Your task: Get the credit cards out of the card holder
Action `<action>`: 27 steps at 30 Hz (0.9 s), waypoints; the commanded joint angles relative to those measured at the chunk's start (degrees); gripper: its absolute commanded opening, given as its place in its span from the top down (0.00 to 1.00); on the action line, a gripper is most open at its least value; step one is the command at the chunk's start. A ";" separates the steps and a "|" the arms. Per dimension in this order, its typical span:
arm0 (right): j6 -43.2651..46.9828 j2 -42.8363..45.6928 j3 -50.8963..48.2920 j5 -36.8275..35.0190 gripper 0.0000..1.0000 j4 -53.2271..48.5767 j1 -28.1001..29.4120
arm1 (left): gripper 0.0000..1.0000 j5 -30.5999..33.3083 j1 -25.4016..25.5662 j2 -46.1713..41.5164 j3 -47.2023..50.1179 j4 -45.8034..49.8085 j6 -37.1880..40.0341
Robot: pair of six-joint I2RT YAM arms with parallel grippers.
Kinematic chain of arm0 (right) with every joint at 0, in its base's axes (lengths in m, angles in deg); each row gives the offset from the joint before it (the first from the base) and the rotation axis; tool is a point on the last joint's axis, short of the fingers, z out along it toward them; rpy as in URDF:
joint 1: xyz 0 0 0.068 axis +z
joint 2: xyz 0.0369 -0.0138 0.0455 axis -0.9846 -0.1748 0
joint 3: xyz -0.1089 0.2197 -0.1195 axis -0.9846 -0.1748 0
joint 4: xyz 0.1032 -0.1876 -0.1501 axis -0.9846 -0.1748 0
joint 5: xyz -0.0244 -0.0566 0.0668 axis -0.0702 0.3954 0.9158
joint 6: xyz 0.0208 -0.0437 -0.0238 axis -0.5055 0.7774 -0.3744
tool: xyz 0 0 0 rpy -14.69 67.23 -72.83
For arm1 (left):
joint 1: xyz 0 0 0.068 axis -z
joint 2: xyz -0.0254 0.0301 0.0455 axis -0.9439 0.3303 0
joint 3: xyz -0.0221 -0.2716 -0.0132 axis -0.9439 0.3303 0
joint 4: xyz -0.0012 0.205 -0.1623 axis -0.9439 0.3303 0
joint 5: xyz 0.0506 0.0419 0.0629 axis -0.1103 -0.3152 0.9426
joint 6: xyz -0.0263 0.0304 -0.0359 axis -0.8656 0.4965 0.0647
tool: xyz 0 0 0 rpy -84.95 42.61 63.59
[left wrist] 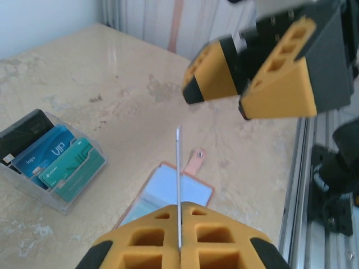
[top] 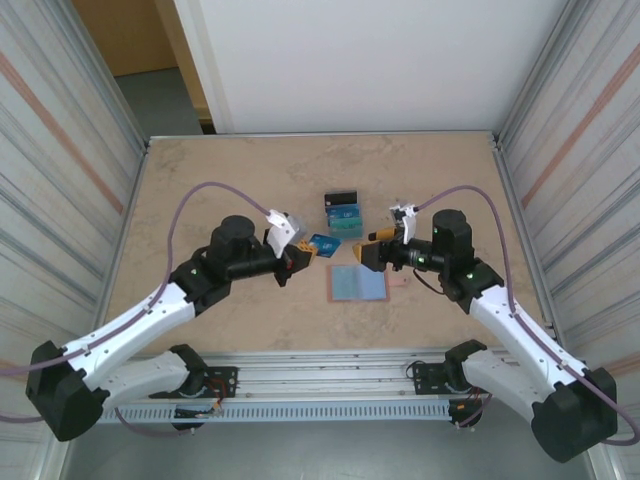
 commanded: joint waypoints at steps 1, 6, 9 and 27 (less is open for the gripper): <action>-8.79 0.84 -3.45 1.41 0.19 14.04 0.05 | 1.00 0.02 -0.97 -2.25 3.22 -10.95 -10.37; -11.43 -0.18 -5.19 0.41 0.19 21.28 2.27 | 1.00 -3.34 -1.41 -2.26 4.95 -17.77 -17.10; -11.45 -1.05 -4.52 0.13 0.24 23.61 3.84 | 1.00 -5.02 -1.41 -1.55 4.94 -19.55 -19.15; -10.94 -10.46 1.82 5.99 0.75 32.85 9.93 | 1.00 -7.77 -1.59 0.26 6.00 -25.15 -23.59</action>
